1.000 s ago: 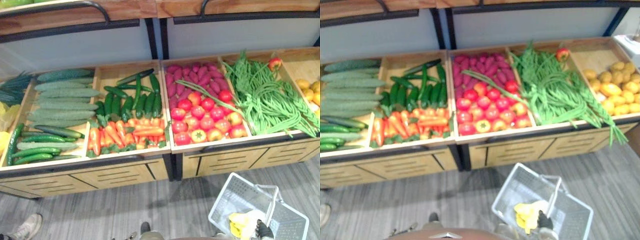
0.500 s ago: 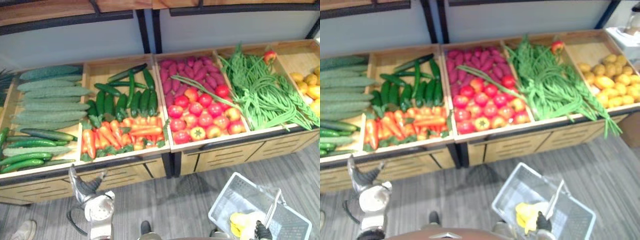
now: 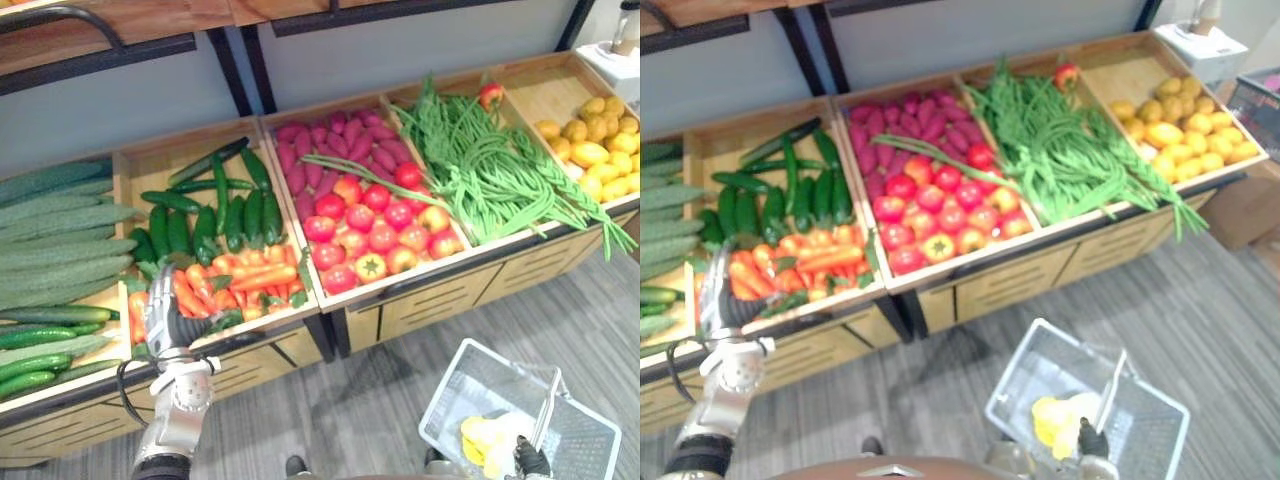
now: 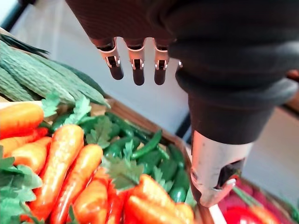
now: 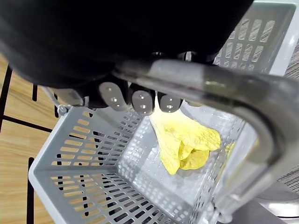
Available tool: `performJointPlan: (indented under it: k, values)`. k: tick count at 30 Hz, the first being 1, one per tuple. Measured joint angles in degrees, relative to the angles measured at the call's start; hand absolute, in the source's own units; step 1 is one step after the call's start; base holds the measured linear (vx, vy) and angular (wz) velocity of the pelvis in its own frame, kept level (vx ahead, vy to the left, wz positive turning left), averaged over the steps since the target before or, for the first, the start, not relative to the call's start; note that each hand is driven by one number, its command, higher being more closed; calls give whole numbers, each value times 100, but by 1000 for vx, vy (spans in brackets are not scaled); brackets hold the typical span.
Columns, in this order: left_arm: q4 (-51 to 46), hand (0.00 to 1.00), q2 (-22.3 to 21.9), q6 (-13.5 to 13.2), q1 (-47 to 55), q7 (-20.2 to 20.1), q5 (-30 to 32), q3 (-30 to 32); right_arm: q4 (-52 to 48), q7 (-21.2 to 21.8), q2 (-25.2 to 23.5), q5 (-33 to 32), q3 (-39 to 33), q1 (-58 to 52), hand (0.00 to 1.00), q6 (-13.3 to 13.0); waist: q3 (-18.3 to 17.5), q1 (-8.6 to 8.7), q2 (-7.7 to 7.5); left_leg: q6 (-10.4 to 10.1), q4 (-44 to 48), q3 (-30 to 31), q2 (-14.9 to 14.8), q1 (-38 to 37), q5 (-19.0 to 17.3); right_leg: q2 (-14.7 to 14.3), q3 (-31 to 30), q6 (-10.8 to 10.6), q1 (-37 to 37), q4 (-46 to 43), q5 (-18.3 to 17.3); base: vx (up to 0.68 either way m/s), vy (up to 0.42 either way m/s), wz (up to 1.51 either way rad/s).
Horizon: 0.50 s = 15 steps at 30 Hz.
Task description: Pick vegetable in the basket
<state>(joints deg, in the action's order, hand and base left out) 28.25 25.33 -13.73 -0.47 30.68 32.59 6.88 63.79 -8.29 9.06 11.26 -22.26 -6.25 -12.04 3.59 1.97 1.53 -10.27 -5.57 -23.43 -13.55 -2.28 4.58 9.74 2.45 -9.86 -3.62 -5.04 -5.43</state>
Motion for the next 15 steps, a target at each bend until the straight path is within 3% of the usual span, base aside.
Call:
performJointPlan:
  k: [8,15]
  values:
    - [447,0,386,206,-661,-589,332,-478,-161,18,111,12,192,92,100,-55,132,108,79,-49,1,-156,-4,140,-46,-28,-198,-1,-285,10,90,6,7,-14]
    - [654,0,420,538,-1240,-667,564,-632,-311,16,124,129,240,123,100,-54,269,108,99,-49,2,-257,-1,215,-46,-36,-293,-12,-424,34,138,6,2,-7]
